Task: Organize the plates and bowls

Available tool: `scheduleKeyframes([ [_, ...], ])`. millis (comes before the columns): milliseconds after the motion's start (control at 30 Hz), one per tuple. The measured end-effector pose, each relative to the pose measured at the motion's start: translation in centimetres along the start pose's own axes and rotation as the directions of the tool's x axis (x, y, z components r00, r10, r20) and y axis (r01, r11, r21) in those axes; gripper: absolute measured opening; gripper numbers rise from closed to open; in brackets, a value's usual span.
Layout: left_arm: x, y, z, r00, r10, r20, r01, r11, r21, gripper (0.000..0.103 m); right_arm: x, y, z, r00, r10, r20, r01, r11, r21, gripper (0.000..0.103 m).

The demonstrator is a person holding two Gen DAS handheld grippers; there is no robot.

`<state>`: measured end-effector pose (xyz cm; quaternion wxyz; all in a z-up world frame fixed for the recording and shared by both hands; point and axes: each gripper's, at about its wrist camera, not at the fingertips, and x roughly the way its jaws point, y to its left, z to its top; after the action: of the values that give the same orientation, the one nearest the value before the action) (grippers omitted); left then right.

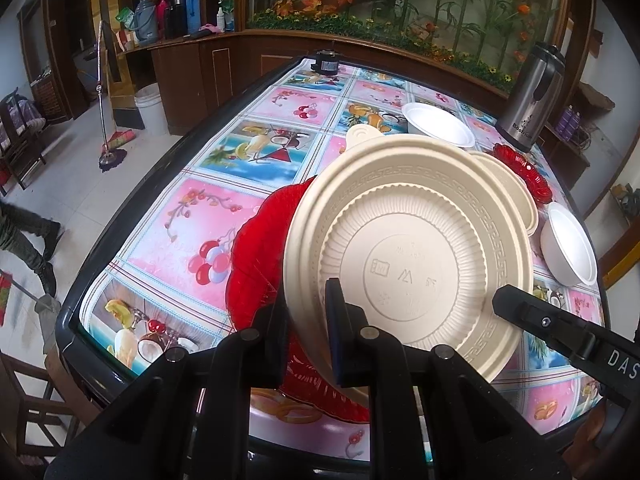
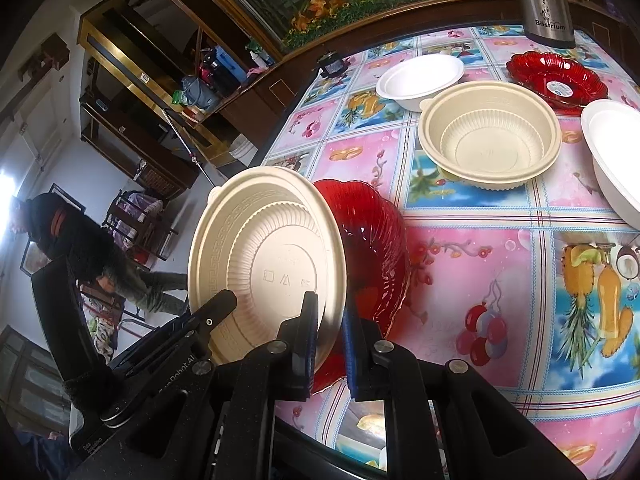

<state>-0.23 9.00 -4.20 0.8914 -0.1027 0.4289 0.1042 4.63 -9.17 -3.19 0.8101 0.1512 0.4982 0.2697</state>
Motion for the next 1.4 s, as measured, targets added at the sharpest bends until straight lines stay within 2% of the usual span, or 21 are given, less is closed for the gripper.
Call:
scheduleKeyframes([
  [1400,3.4,0.6,-0.4,0.993,0.015,-0.114,-0.019,0.999,-0.029,0.015,2.9,-0.5,0.3,0.998,-0.017,-0.069,0.018,1.0,0.01,0.011],
])
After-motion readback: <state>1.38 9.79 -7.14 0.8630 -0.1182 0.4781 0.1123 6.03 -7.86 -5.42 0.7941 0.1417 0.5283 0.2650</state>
